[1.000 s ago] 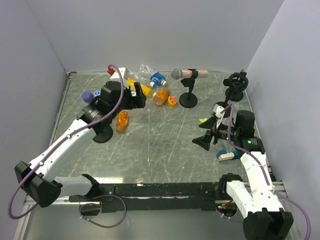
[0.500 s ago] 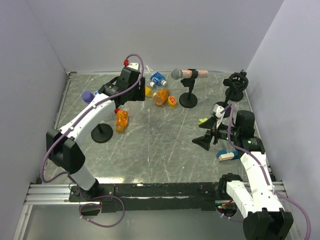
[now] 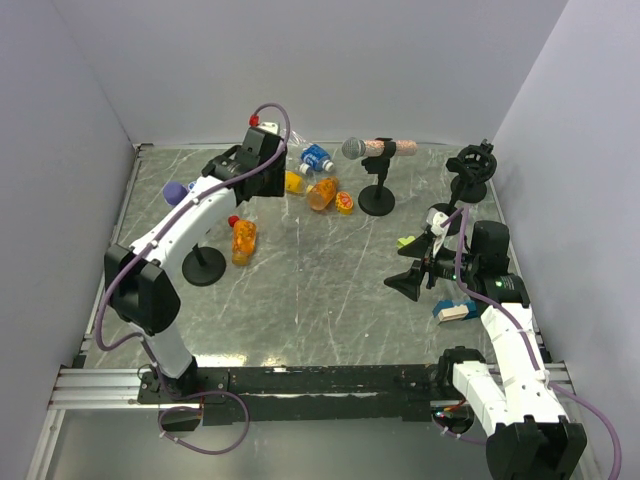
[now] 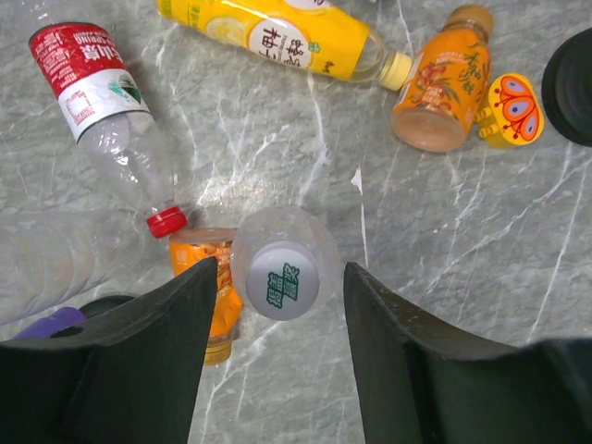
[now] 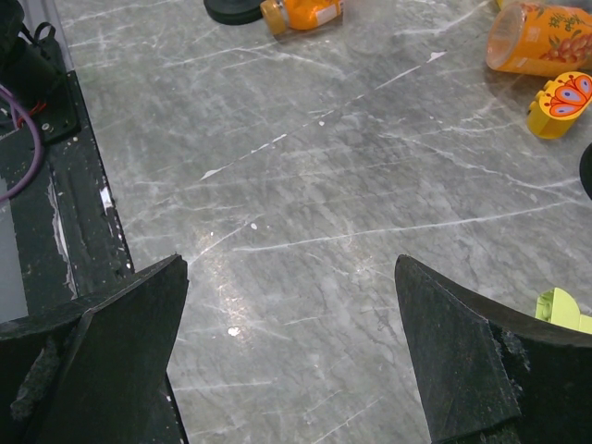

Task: Unscrew the bottle caps
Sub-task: Pick up the plastic bottle from the center of the board, then pass from the left arm to the right

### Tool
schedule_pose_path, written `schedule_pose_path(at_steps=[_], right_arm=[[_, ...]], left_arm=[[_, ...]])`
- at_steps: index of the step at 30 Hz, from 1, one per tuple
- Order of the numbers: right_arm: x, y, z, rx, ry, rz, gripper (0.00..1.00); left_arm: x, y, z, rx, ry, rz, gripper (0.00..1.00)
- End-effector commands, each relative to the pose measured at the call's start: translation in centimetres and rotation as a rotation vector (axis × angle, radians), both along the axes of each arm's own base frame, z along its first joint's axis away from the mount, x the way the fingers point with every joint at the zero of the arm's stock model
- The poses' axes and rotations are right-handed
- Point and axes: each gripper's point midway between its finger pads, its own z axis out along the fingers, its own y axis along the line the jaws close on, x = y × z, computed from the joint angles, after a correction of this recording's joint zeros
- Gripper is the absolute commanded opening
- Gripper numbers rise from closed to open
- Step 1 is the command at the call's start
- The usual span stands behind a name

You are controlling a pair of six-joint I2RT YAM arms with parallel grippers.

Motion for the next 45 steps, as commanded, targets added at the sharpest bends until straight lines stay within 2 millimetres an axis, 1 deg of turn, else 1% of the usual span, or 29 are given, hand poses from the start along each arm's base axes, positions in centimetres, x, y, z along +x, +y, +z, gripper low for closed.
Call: schedule_pose_path(at_steps=[1, 4, 11, 15, 19, 20, 21, 23, 24, 26, 28, 30, 32, 33, 36, 37, 38, 39, 41, 42, 43, 45], right_arm=[[0.4, 0.0, 0.4, -0.004, -0.056, 0.014, 0.99], [0.4, 0.0, 0.4, -0.003, -0.053, 0.016, 0.99], [0.4, -0.1, 0.4, -0.006, -0.055, 0.013, 0.99], [0.4, -0.1, 0.4, -0.008, -0.058, 0.012, 0.99], [0.4, -0.1, 0.4, -0.008, -0.058, 0.012, 0.99], [0.3, 0.0, 0.5, -0.007, -0.06, 0.015, 0.99], [0.3, 0.0, 0.5, -0.007, -0.06, 0.015, 0.99], [0.3, 0.0, 0.6, -0.007, -0.064, 0.015, 0.99], [0.3, -0.1, 0.5, -0.008, -0.062, 0.014, 0.99], [0.3, -0.1, 0.5, -0.01, -0.066, 0.015, 0.99], [0.2, 0.0, 0.5, -0.01, -0.069, 0.021, 0.99], [0.2, 0.0, 0.5, -0.013, -0.071, 0.021, 0.99], [0.0, 0.0, 0.5, -0.017, -0.081, 0.03, 0.99], [-0.1, 0.0, 0.5, -0.019, -0.09, 0.038, 0.99], [-1.1, 0.4, 0.7, -0.021, -0.13, 0.102, 0.99], [-1.4, 0.6, 1.2, -0.019, -0.148, 0.131, 0.99], [-2.1, 0.9, 1.7, -0.009, -0.163, 0.172, 0.99], [-2.8, 1.2, 2.5, -0.001, -0.174, 0.212, 0.99], [-4.0, 1.7, 4.2, -0.001, -0.219, 0.28, 0.99], [-4.2, 1.9, 5.2, -0.005, -0.239, 0.296, 0.99], [-4.1, 1.8, 5.9, -0.007, -0.232, 0.288, 0.99], [-4.3, 2.8, 6.8, -0.002, -0.214, 0.317, 0.99]], left_arm=[[0.4, 0.1, 1.3, 0.002, -0.021, -0.003, 0.59], [0.5, 0.0, 1.3, -0.001, -0.019, -0.008, 0.57], [0.7, -0.2, 0.7, 0.002, 0.001, -0.017, 0.52], [0.7, -0.3, 0.4, 0.0, 0.009, -0.021, 0.46], [0.7, -0.4, 0.1, 0.003, 0.02, -0.027, 0.46], [0.7, -0.3, 0.1, 0.003, 0.02, -0.025, 0.44], [0.6, -0.4, 0.2, 0.001, 0.021, -0.026, 0.41], [0.6, -0.4, 1.0, -0.011, 0.001, -0.026, 0.26], [0.6, -0.4, 1.5, -0.024, -0.009, -0.029, 0.2], [0.2, -0.9, 2.9, -0.047, -0.025, -0.049, 0.14], [-0.5, -1.4, 4.5, -0.072, -0.049, -0.082, 0.11], [-1.5, -2.3, 6.1, -0.092, -0.069, -0.132, 0.08], [-3.1, -3.2, 7.3, -0.107, -0.078, -0.186, 0.06], [-3.9, -3.7, 7.6, -0.12, -0.072, -0.216, 0.04], [-7.2, -5.7, 8.4, -0.194, -0.054, -0.329, 0.02], [-8.8, -6.7, 8.7, -0.24, -0.046, -0.386, 0.01], [-10.1, -7.5, 8.6, -0.277, -0.032, -0.423, 0.01], [-11.7, -8.6, 9.2, -0.334, -0.03, -0.476, 0.01], [-14.4, -10.3, 9.8, -0.446, -0.023, -0.552, 0.01], [-15.7, -11.1, 10.3, -0.495, -0.026, -0.59, 0.01], [-17.1, -12.0, 10.2, -0.538, -0.017, -0.624, 0.01], [-19.2, -13.8, 10.7, -0.621, -0.012, -0.684, 0.01]])
